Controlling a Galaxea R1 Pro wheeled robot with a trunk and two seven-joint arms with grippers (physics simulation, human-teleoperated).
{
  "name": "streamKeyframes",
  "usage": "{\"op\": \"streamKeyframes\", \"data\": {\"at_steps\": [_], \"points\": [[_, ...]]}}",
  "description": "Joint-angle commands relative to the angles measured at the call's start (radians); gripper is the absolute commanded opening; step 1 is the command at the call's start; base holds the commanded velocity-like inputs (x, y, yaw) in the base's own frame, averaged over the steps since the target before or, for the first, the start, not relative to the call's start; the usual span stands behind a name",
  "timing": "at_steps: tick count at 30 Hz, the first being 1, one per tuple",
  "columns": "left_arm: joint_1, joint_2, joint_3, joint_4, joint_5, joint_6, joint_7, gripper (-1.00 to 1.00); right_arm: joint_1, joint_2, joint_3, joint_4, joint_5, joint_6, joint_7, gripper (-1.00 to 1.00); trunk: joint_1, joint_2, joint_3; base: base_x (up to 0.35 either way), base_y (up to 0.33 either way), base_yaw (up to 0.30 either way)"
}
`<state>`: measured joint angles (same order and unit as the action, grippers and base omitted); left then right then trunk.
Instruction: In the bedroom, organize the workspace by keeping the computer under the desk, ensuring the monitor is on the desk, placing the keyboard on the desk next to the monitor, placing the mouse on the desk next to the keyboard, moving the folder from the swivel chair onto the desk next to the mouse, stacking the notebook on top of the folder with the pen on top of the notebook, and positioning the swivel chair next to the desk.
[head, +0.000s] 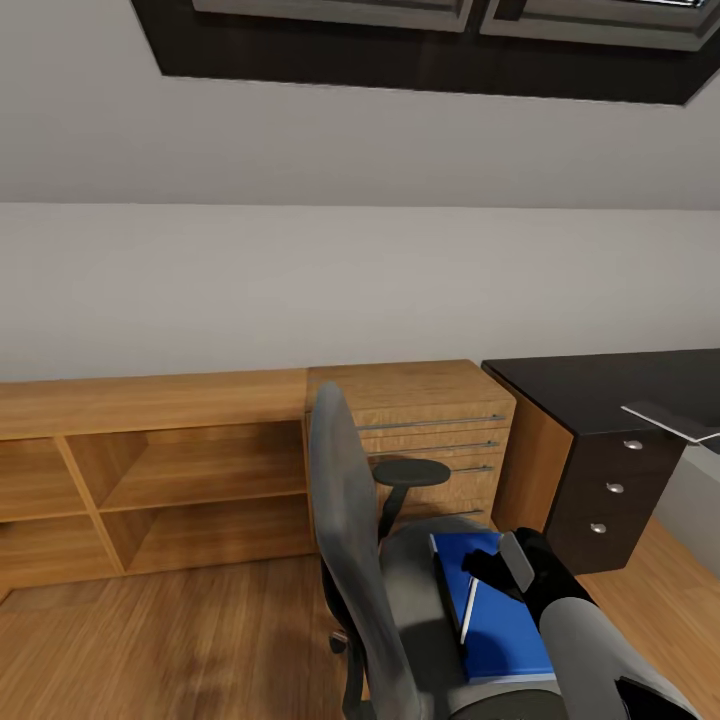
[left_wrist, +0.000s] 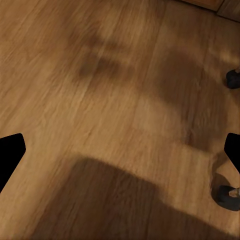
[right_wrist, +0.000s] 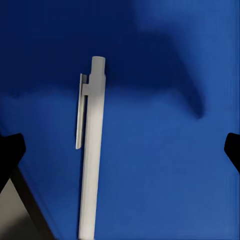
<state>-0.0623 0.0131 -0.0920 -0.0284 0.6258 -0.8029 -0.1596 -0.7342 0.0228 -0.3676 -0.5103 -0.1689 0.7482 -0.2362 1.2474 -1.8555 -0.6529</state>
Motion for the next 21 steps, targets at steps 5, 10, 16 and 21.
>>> {"op": "streamKeyframes", "data": {"at_steps": [5, 10, 16, 21], "points": [[0.0, 0.001, -0.009, 0.001, 0.011, -0.002, -0.005, 1.0, -0.001, 0.001, -0.001, -0.002, -0.005, 0.002, -0.018, 1.0, 0.0, 0.0, -0.001, 0.0, 0.0, 0.0], [-0.001, 0.001, -0.009, 0.001, 0.011, -0.002, -0.005, 1.0, -0.001, 0.001, 0.013, -0.002, -0.003, 0.002, -0.029, 1.0, 0.0, 0.0, -0.001, 0.0, 0.0, 0.0], [-0.001, 0.001, -0.008, 0.001, 0.011, -0.002, -0.005, 1.0, -0.001, 0.001, 0.061, -0.005, -0.002, 0.006, -0.072, 1.0, 0.0, 0.0, -0.001, 0.0, 0.0, 0.0], [-0.001, 0.004, -0.008, 0.001, 0.012, -0.002, -0.005, 1.0, -0.002, 0.001, 0.084, -0.008, -0.004, 0.021, -0.129, 1.0, 0.0, 0.0, -0.001, 0.0, 0.0, 0.0]]}}
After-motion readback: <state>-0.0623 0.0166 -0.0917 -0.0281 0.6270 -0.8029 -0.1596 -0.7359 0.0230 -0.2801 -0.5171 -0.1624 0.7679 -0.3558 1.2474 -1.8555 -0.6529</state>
